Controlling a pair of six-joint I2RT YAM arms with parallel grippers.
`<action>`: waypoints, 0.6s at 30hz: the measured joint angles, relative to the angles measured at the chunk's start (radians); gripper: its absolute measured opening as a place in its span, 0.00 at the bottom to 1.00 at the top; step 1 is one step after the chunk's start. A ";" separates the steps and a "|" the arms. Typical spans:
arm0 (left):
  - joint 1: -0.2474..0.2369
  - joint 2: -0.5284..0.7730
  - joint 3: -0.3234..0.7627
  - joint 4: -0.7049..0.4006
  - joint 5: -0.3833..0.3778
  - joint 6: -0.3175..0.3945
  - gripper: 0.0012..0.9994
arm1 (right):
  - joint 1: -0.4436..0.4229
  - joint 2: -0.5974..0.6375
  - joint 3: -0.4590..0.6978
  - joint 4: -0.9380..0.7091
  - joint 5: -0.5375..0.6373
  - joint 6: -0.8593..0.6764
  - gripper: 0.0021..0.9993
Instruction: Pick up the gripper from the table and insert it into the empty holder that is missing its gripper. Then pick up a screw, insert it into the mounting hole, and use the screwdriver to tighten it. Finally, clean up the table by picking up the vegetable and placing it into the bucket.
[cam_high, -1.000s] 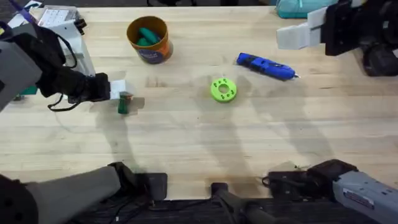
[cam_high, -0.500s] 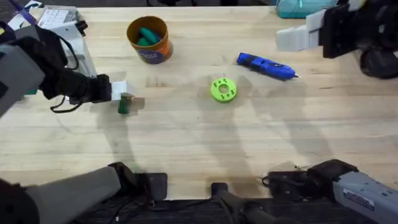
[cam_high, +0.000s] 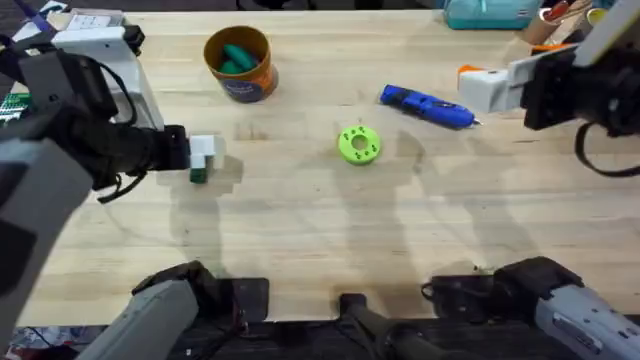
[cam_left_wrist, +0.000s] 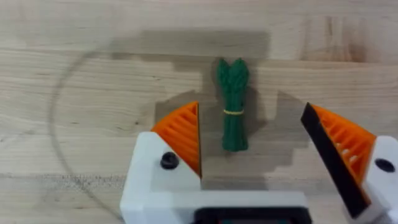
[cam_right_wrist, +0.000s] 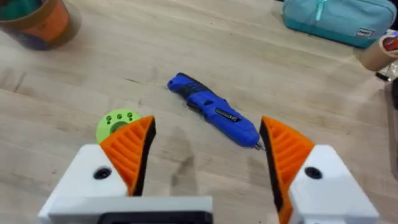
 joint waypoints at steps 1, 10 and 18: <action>0.000 0.000 0.000 0.000 0.000 0.000 0.99 | 0.000 0.000 0.000 0.000 0.000 0.000 1.00; 0.000 0.000 0.000 0.000 0.000 0.000 0.99 | 0.000 0.000 0.000 0.000 0.000 0.000 1.00; 0.000 0.000 0.000 0.000 0.000 0.000 0.99 | 0.000 0.000 0.000 0.000 0.000 0.000 1.00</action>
